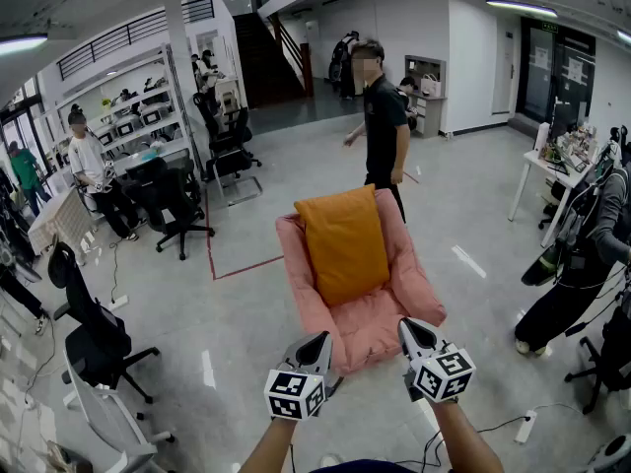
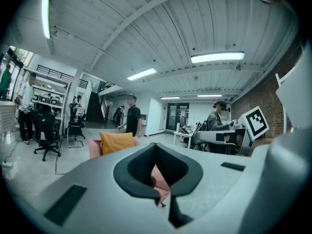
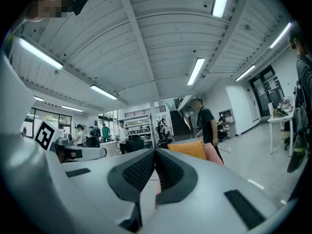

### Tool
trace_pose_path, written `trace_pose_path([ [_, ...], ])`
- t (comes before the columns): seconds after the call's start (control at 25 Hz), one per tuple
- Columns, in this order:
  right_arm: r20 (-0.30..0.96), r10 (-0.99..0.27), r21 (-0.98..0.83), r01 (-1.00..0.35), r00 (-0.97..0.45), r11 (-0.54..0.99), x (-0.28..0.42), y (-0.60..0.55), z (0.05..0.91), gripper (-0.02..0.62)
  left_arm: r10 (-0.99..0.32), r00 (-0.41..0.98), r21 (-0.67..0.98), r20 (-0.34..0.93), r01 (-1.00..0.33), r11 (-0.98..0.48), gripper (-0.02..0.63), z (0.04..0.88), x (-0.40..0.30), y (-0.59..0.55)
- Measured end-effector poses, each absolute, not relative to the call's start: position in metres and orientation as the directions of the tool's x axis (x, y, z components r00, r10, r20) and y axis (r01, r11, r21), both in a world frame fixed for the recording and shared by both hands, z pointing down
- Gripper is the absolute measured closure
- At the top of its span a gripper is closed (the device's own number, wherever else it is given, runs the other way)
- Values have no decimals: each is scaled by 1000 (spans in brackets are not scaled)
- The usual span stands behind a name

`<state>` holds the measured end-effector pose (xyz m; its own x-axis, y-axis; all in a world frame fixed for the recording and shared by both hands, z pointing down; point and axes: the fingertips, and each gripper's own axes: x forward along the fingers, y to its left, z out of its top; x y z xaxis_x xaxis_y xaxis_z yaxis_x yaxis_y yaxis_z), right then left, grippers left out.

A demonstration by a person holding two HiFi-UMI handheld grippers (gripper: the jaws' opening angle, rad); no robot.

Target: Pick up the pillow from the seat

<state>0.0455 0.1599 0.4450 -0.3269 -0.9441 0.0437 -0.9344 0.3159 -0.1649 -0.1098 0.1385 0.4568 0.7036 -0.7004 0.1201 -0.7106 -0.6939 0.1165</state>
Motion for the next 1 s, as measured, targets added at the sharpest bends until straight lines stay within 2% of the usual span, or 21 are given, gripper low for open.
trace_pose_path([
  [1.0,23,-934,-228,-912,-355,341,100,185,451,575,-716,681,95,154,-731,-676,601,466,-61,173],
])
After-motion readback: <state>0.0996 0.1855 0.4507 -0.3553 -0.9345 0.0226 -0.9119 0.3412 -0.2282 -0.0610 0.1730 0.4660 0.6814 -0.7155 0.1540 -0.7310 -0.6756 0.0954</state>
